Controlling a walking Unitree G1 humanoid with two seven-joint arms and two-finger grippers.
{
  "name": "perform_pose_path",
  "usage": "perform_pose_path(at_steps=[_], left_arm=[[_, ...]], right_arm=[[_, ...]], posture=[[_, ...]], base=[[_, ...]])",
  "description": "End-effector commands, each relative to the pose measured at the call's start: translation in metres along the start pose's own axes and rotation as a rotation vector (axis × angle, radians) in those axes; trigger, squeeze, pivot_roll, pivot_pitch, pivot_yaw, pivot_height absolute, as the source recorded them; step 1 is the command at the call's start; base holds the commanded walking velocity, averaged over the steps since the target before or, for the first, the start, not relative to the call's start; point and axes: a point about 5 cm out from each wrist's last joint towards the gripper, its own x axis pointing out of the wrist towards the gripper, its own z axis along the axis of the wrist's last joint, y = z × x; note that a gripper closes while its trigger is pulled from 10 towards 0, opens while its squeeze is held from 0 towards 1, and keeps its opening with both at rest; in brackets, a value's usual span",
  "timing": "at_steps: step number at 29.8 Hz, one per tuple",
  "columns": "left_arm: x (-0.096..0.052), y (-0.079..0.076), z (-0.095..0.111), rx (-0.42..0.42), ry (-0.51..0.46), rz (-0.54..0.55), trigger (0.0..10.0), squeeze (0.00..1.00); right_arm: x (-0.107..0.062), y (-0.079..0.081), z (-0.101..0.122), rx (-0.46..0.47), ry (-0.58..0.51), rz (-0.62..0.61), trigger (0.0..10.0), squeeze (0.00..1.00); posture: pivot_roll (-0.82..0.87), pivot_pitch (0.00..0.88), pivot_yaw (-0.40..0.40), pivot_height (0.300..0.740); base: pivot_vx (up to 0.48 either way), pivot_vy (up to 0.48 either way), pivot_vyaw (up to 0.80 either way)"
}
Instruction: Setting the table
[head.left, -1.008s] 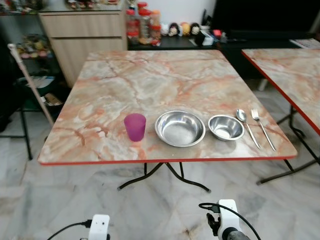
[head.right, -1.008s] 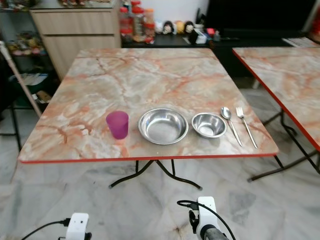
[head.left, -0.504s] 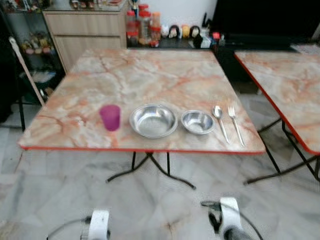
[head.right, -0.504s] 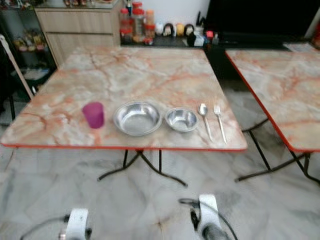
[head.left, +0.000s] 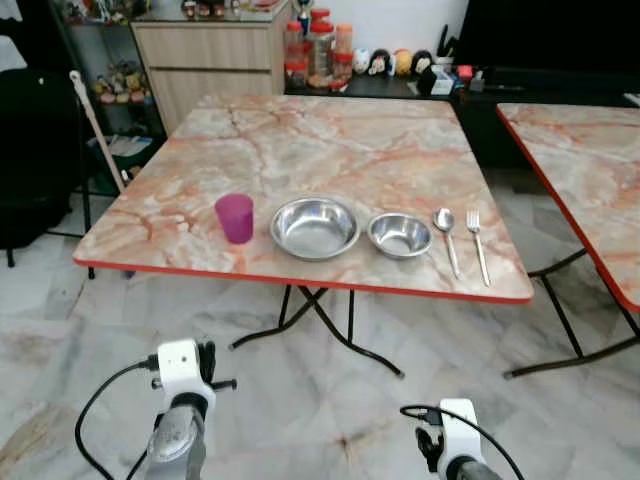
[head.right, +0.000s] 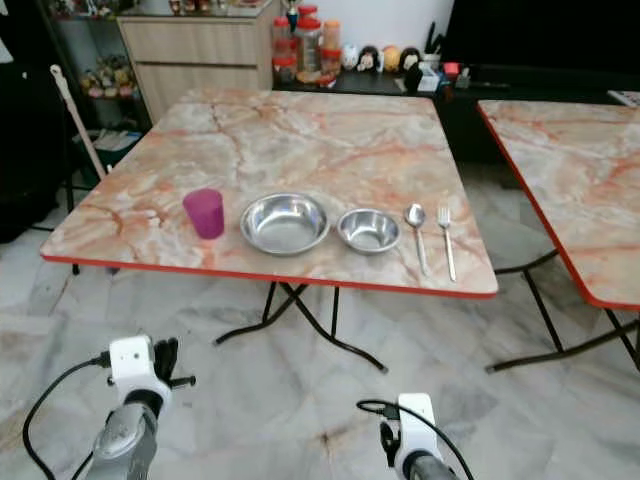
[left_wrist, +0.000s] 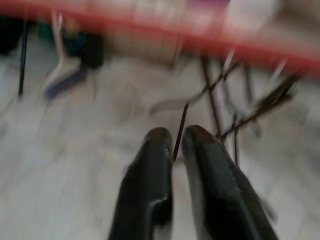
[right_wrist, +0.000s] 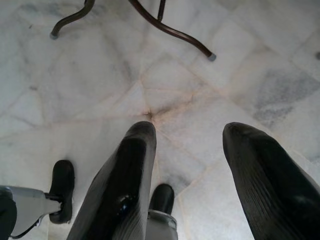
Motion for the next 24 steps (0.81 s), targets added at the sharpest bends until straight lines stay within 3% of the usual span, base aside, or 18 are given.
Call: perform_pose_path(at_steps=[1, 5, 9, 11, 14, 22, 23, 24], left_arm=[[0.001, -0.011, 0.009, 0.005, -0.045, -0.050, 10.0, 1.00], [0.001, -0.022, 0.029, -0.027, -0.114, -0.078, 10.0, 1.00], [-0.001, -0.023, 0.033, -0.031, -0.115, -0.086, 10.0, 1.00], [0.005, -0.036, 0.047, -0.041, -0.157, -0.133, 10.0, 1.00], [0.008, -0.043, 0.058, -0.049, -0.181, -0.157, 10.0, 1.00], [0.012, -0.048, 0.066, -0.066, -0.180, -0.178, 10.0, 1.00], [0.013, -0.049, 0.067, -0.078, -0.165, -0.182, 10.0, 0.00], [0.015, -0.048, 0.068, -0.080, -0.174, -0.164, 10.0, 0.00]], right_arm=[[0.001, 0.002, 0.003, -0.003, -0.006, 0.006, 10.0, 0.00], [0.002, 0.005, 0.004, -0.003, -0.007, 0.011, 10.0, 0.00], [0.002, 0.005, 0.004, -0.003, -0.007, 0.011, 10.0, 0.00], [0.002, 0.006, 0.006, -0.003, -0.013, 0.012, 10.0, 0.00], [0.002, 0.004, 0.007, -0.001, -0.014, 0.008, 10.0, 0.00], [0.002, 0.004, 0.006, 0.004, -0.011, 0.004, 10.0, 0.00], [0.002, 0.005, 0.006, 0.005, -0.012, 0.006, 10.0, 0.00], [0.002, 0.006, 0.006, 0.005, -0.013, 0.007, 10.0, 0.00]], posture=[[0.14, 0.030, -0.026, 0.740], [0.14, 0.033, -0.023, 0.740], [0.14, 0.033, -0.023, 0.740], [0.13, 0.029, -0.022, 0.740], [0.13, 0.024, -0.023, 0.740], [0.13, 0.026, -0.021, 0.740], [0.13, 0.026, -0.020, 0.740], [0.12, 0.026, -0.020, 0.740]], base=[[0.000, 0.000, 0.00], [0.000, 0.000, 0.00], [0.000, 0.000, 0.00], [0.000, 0.000, 0.00], [0.000, 0.000, 0.00], [0.000, 0.000, 0.00], [0.000, 0.000, 0.00], [0.000, 0.000, 0.00]])
